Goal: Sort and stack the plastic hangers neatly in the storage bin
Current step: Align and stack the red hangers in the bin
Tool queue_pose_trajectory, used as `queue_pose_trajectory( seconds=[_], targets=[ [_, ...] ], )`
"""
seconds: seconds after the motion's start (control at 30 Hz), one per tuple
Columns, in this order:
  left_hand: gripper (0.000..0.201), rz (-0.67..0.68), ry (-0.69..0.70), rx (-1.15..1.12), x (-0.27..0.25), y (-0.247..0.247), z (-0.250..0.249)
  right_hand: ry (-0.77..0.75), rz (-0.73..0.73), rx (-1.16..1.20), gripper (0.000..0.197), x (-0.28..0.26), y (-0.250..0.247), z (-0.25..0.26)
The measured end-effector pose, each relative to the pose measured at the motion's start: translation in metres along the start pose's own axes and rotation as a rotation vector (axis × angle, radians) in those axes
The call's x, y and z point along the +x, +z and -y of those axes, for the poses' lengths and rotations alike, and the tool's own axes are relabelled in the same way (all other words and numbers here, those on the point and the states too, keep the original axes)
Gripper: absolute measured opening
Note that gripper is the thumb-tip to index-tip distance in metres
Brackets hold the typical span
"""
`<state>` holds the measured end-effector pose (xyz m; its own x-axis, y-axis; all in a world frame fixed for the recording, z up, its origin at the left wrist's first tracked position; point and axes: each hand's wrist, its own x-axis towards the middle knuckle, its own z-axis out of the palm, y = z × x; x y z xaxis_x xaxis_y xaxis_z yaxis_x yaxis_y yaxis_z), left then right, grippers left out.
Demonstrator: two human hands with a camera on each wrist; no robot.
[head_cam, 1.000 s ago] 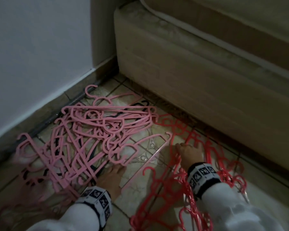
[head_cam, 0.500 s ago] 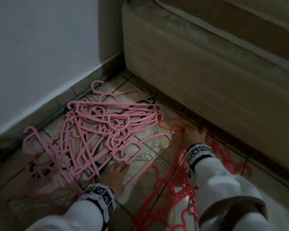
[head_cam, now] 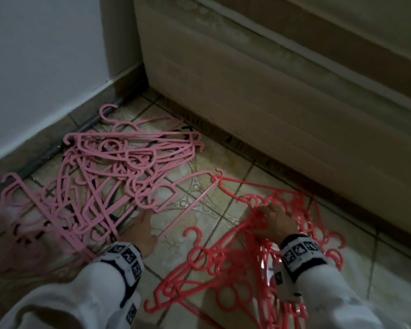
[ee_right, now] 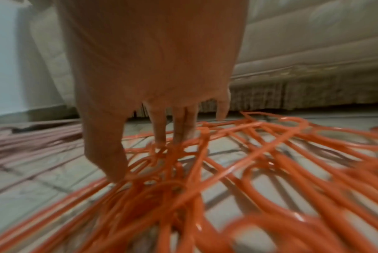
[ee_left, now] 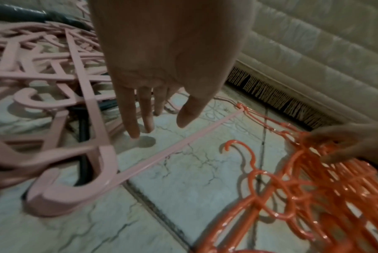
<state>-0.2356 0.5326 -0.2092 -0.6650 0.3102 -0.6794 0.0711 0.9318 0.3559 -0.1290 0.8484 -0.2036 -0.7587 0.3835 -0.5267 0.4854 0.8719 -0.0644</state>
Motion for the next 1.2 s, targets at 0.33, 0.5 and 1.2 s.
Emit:
queue_pose_trajectory(
  seconds=[0.33,0.5,1.2],
  targets=[
    [0.056,0.114,-0.126,0.037,-0.033,0.051,-0.039,0.808,-0.204,0.53,0.107,-0.059,0.042,-0.085],
    [0.07,0.196,-0.082,-0.173,-0.047,0.084,-0.069,0.565,-0.238,0.647,0.042,-0.075,0.056,-0.068],
    [0.114,0.161,-0.19,-0.31,-0.049,0.102,-0.09,0.39,0.075,0.977,0.063,-0.081,0.092,0.021]
  ],
)
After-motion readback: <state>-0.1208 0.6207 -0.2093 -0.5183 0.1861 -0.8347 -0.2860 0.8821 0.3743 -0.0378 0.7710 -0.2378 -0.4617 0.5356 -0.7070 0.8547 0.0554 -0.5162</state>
